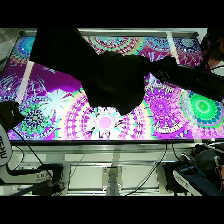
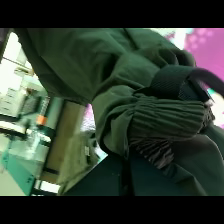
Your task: Fold the clothes and pants, and hang the long-sleeved shirts on hangers.
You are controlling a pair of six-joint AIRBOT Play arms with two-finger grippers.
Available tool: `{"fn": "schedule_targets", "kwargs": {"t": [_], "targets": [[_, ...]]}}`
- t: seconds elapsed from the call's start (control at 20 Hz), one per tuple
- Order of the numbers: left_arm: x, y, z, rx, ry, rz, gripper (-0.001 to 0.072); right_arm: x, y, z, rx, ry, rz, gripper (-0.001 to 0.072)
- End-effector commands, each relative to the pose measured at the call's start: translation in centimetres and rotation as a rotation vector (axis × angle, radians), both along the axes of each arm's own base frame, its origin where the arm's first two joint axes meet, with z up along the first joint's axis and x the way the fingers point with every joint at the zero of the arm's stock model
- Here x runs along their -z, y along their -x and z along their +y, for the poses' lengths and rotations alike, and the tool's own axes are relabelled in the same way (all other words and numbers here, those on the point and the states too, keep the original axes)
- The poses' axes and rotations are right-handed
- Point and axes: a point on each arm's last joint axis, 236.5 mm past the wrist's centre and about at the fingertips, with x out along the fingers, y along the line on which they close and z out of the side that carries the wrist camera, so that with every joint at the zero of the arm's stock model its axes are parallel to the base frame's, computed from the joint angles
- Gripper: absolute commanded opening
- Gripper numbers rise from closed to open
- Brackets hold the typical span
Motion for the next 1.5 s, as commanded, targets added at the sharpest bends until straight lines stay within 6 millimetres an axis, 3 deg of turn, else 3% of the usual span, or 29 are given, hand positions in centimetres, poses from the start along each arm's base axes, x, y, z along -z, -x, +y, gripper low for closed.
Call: {"fn": "schedule_targets", "kwargs": {"t": [0.0, 0.1, 0.4, 0.55, 0.65, 0.75, 0.85, 1.1, 1.25, 1.45], "targets": [[0.2, -0.5, 0.7, -0.017, -0.004, -0.005, 0.0002, -0.1, -0.1, -0.7, 0.022, 0.048, -0.039, 0.0019], [3.0, -1.8, 0.8, -0.02, -0.034, 0.054, 0.0002, 2.5, -1.5, -3.5, 0.111, 0.201, -0.02, 0.0018], [16.8, -6.9, 1.1, -0.011, -0.111, 0.324, 0.0003, 8.2, -6.8, -12.9, 0.379, 0.524, 0.041, 0.0018], [20.2, -8.9, 0.7, -0.018, -0.105, 0.351, 0.0003, 9.3, -10.9, -14.2, 0.431, 0.534, -0.02, 0.0018], [21.0, -9.1, 0.3, -0.013, -0.106, 0.361, 0.0003, 9.0, -12.4, -13.4, 0.433, 0.51, -0.07, 0.0017], [20.0, -9.0, 0.4, -0.015, -0.105, 0.342, 0.0003, 7.0, -12.3, -11.3, 0.413, 0.478, -0.147, 0.0017], [18.2, -8.5, 0.5, -0.014, -0.129, 0.297, 0.0002, 4.6, -10.8, -8.6, 0.37, 0.429, -0.204, 0.0017], [11.2, -5.4, 0.6, -0.012, -0.175, 0.176, 0.0002, 2.0, -2.8, -1.9, 0.157, 0.31, -0.145, 0.0017], [6.9, -3.0, 1.5, -0.05, -0.241, 0.096, 0.0002, -0.9, 1.2, -0.3, 0.1, 0.204, -0.151, 0.0017], [2.9, -0.3, 2.9, -0.108, -0.331, 0.021, 0.0002, -4.3, 5.1, 0.8, 0.044, 0.01, -0.113, 0.0017]]}}
